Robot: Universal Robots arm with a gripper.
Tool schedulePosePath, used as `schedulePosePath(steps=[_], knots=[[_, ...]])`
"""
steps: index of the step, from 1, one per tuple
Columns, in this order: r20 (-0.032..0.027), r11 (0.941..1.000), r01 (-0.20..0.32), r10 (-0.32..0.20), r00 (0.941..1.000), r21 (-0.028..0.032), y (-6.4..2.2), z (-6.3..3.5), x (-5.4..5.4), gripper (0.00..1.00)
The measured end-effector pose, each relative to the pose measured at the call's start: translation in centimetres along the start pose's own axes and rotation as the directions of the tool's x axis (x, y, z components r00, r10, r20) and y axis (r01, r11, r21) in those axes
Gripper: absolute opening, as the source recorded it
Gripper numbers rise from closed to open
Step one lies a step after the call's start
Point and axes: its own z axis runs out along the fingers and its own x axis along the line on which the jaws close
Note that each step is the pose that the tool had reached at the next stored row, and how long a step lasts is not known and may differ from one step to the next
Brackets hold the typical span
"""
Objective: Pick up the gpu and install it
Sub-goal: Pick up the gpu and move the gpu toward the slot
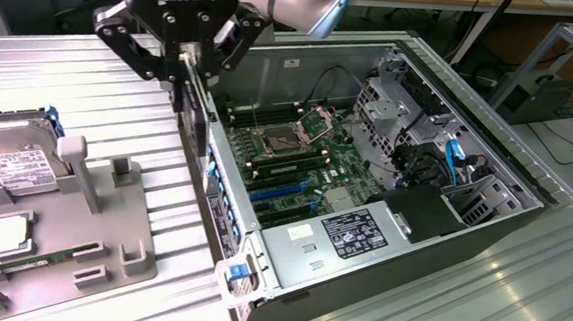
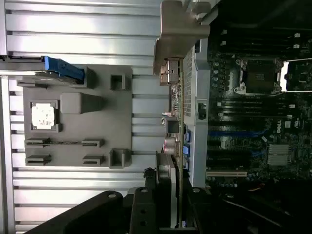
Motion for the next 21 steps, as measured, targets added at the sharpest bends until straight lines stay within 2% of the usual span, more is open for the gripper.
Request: schedulePosePath(steps=[2, 6, 7, 8, 17, 19, 21], knots=[[0.0000, 1.0000, 0.000, 0.000, 1.0000, 0.0001, -0.05, 0.25, -2.3, 0.29], [0.0001, 1.0000, 0.000, 0.000, 1.0000, 0.0000, -0.08, 0.41, -3.7, 0.29], [0.0001, 1.0000, 0.000, 0.000, 1.0000, -0.0001, -0.13, 0.61, -5.7, 0.29], [0.0000, 1.0000, 0.000, 0.000, 1.0000, 0.0001, -0.14, 0.69, -6.5, 0.29], [-0.0003, 1.0000, 0.000, 0.000, 1.0000, 0.0000, -0.23, 1.01, -10.2, 0.29], [-0.0041, 1.0000, 0.000, 0.000, 1.0000, 0.0000, -0.25, 1.05, -11.1, 0.29], [-0.0113, 1.0000, 0.000, 0.000, 0.9999, -0.0002, -0.27, 1.09, -12.0, 0.29]])
